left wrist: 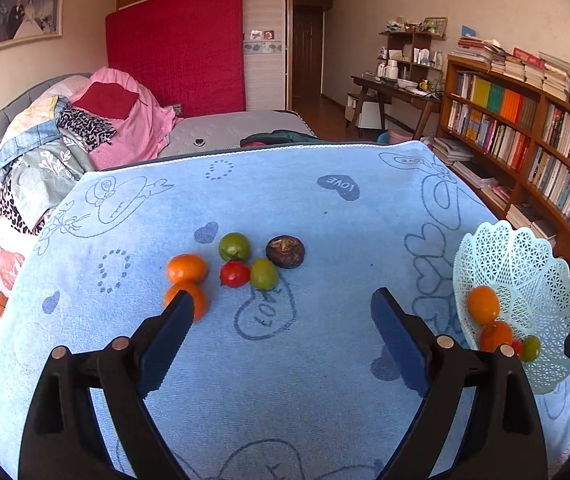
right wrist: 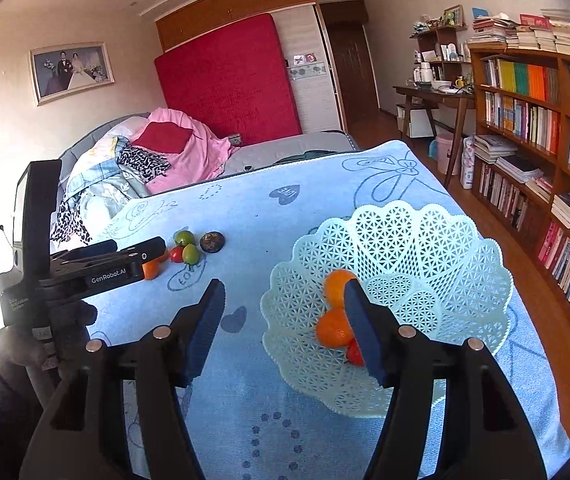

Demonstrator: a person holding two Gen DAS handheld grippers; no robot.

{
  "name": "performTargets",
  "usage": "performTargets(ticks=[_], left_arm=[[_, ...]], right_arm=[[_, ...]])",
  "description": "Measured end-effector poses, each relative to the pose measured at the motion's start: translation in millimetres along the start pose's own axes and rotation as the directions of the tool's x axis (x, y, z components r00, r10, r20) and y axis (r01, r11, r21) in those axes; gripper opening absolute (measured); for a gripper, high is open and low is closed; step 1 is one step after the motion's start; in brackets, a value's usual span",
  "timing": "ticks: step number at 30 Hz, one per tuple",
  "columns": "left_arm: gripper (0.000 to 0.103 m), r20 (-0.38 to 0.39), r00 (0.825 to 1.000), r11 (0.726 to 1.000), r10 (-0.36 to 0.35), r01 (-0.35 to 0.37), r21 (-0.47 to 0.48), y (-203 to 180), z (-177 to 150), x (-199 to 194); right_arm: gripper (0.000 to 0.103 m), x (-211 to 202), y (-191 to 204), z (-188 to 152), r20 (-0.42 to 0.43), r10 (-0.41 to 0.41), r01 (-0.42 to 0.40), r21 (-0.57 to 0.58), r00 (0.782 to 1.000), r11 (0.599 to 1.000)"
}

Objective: Organize fruits
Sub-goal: 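Withdraw both tools from the basket toward the remaining fruit, then grasp an orange with the left tool while the right tool grasps another orange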

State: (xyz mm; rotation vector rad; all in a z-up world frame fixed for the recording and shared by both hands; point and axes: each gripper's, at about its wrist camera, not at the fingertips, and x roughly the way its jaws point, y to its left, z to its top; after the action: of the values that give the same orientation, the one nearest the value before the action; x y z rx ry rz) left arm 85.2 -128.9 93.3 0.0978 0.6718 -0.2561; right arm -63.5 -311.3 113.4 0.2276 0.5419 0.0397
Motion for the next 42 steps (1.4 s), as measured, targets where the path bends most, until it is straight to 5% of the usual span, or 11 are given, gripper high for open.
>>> performTargets(ticks=[11,21,42], left_arm=[[0.089,-0.072,0.991,0.99,0.112,-0.117,-0.073,59,-11,30],[0.087,-0.135,0.983,0.987,0.123,-0.136,-0.089,80,-12,70],[0.041,-0.152,0.988,0.988,-0.026,0.003,-0.153,94,-18,89]], right_arm=[[0.064,23,43,-4,-0.048,0.049,-0.053,-0.08,0.998,0.995],[0.073,51,72,-7,-0.114,0.073,-0.089,-0.136,0.991,0.987],[0.074,121,96,-10,-0.268,0.081,-0.115,-0.115,0.96,0.987]])
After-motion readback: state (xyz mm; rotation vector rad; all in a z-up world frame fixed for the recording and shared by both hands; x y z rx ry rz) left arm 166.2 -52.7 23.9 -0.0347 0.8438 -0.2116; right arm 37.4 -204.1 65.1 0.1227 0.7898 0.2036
